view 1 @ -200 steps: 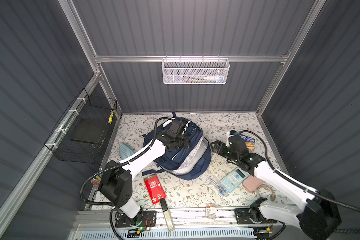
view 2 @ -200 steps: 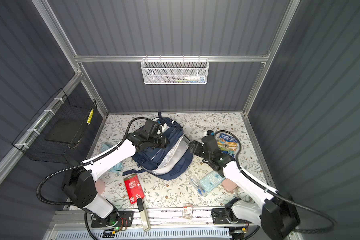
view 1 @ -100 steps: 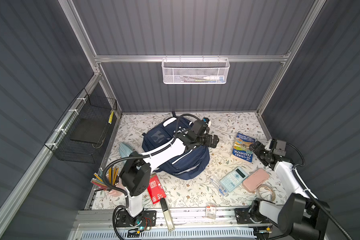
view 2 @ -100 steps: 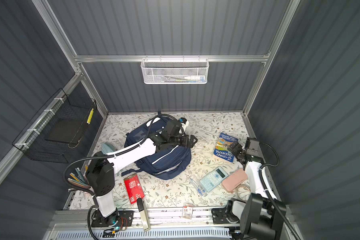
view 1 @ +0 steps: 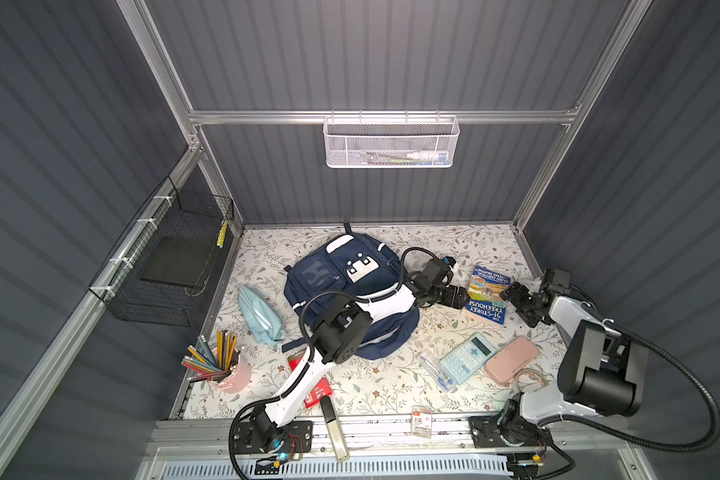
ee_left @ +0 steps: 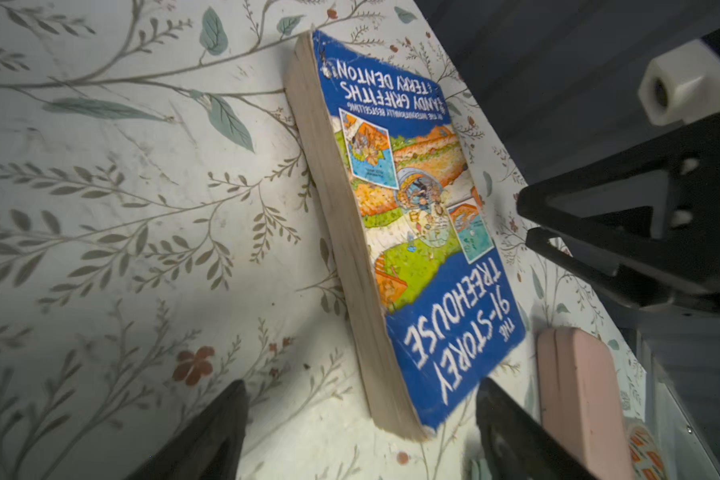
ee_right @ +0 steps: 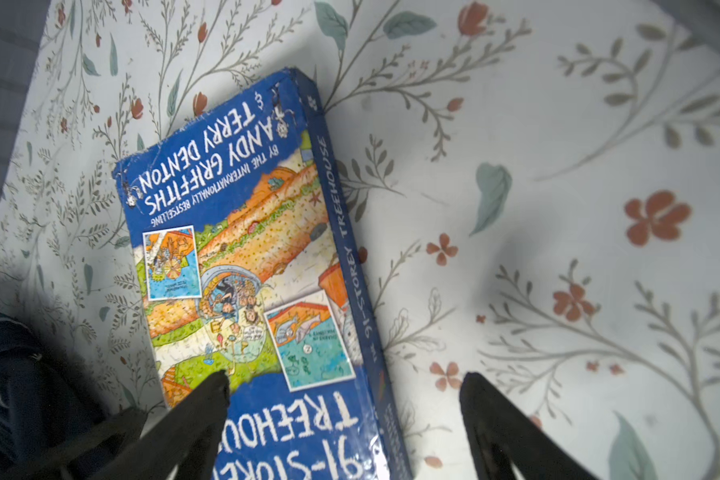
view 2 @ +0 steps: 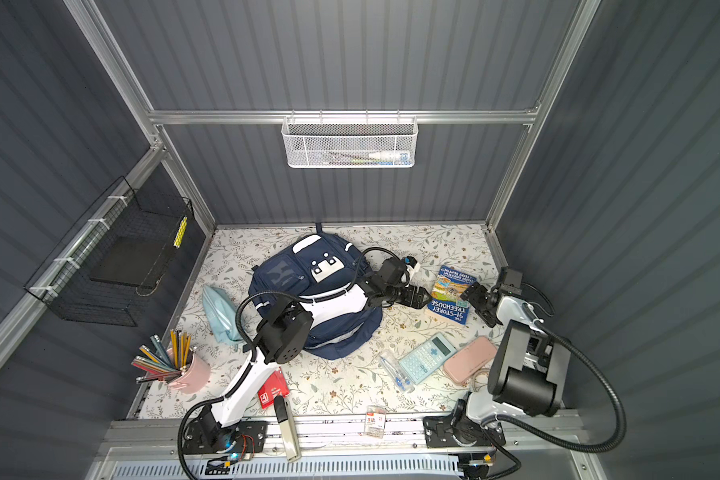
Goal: Pack the student bag
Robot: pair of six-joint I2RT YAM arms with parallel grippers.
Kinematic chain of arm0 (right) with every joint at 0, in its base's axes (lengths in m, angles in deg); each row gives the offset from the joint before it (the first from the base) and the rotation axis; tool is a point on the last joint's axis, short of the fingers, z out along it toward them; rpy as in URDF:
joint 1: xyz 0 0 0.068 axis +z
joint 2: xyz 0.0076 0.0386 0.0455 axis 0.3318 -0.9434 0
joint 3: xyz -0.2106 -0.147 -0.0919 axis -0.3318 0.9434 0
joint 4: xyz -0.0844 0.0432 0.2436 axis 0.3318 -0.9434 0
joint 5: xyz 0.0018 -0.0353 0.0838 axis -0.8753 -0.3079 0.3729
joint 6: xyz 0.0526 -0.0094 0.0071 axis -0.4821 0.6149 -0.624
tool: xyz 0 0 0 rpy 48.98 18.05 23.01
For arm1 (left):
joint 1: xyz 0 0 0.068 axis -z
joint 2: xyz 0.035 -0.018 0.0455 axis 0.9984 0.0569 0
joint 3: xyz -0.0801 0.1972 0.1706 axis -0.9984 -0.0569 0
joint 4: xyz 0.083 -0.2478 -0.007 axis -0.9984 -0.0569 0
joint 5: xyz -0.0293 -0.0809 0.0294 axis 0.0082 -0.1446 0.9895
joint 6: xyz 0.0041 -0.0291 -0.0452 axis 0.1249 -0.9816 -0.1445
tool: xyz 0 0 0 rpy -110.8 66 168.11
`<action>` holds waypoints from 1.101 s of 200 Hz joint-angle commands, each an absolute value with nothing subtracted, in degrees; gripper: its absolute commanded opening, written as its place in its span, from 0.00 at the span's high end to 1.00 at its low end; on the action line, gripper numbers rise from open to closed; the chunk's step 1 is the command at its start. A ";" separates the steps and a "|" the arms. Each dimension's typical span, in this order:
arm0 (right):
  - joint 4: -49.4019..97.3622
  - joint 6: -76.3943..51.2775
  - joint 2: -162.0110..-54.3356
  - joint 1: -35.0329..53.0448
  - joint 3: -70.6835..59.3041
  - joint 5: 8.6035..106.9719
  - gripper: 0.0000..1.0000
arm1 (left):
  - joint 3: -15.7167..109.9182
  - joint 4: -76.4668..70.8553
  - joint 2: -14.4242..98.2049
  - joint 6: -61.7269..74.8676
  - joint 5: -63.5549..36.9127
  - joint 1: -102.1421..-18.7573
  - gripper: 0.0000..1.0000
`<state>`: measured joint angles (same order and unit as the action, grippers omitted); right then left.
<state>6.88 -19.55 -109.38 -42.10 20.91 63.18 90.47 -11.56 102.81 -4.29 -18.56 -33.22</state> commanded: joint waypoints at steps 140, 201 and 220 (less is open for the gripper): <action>4.38 -17.30 -118.04 -28.97 17.59 76.31 0.29 | 92.51 -19.55 104.68 -7.54 -13.84 -32.33 0.42; 15.03 -25.17 -113.35 -26.02 26.69 81.75 0.35 | 75.96 -14.27 93.82 -9.50 -17.35 -32.46 0.55; 11.09 -23.38 -112.24 -26.77 26.42 76.04 0.34 | 72.50 -13.96 90.01 -9.71 -15.25 -32.41 0.45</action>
